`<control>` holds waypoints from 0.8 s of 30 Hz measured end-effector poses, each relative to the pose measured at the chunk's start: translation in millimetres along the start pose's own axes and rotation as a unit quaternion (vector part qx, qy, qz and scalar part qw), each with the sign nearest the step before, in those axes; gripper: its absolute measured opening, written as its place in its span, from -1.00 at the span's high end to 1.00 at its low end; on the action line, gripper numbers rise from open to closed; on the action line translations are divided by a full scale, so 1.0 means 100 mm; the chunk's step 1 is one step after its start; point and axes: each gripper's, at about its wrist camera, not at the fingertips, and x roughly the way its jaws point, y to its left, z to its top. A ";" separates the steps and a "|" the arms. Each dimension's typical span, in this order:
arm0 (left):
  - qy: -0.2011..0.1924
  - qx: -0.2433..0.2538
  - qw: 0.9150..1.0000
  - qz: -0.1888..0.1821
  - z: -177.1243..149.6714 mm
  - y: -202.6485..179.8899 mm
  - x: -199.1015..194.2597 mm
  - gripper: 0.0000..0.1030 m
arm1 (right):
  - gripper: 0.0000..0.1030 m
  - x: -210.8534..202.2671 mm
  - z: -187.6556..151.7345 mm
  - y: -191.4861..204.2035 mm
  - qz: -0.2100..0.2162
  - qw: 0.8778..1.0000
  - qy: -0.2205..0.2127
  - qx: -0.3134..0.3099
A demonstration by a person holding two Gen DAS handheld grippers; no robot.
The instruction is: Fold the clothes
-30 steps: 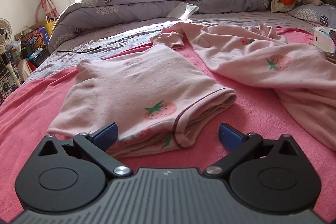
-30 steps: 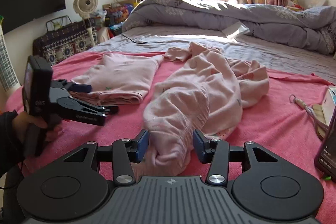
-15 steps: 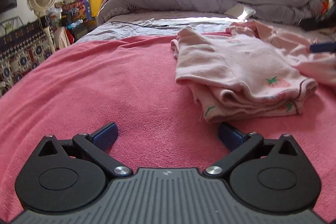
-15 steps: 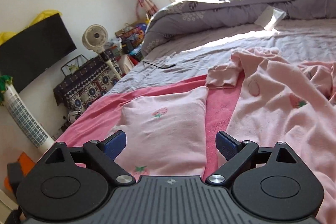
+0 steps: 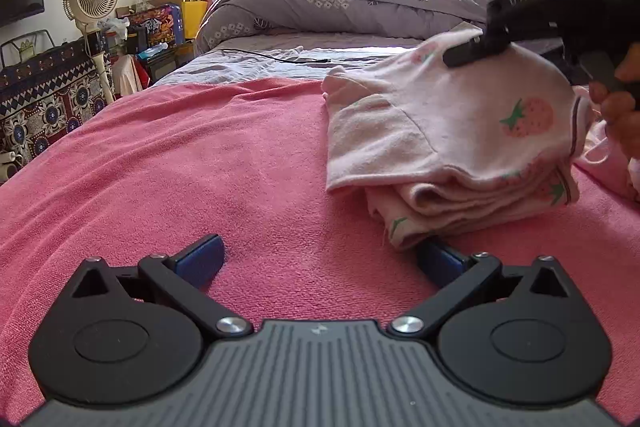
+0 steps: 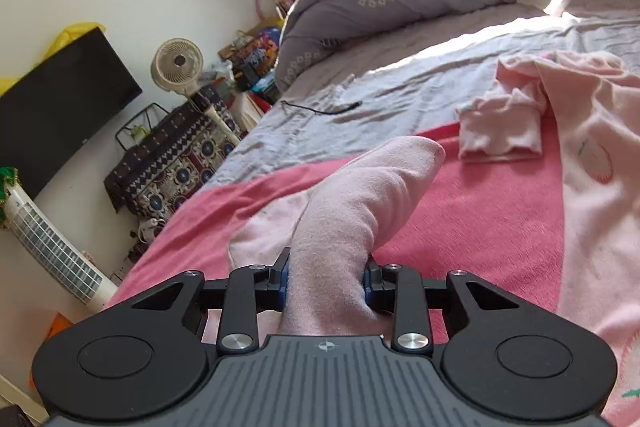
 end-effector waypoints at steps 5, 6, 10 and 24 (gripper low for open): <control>-0.006 -0.013 1.000 -0.003 0.00 0.03 -0.02 -1.00 | 0.40 0.24 0.54 0.69 0.007 0.996 -0.050 -0.069; -0.006 -0.014 1.000 -0.002 -0.01 0.03 -0.03 -1.00 | 0.40 0.32 0.66 0.83 0.013 0.995 -0.057 -0.078; -0.008 -0.017 1.000 -0.005 -0.02 0.04 -0.03 -1.00 | 0.40 0.91 1.16 1.04 0.015 0.994 -0.085 -0.069; -0.014 -0.035 0.999 -0.017 0.00 0.12 -0.01 -0.99 | -0.47 1.76 0.65 0.11 -0.137 0.990 0.027 -0.023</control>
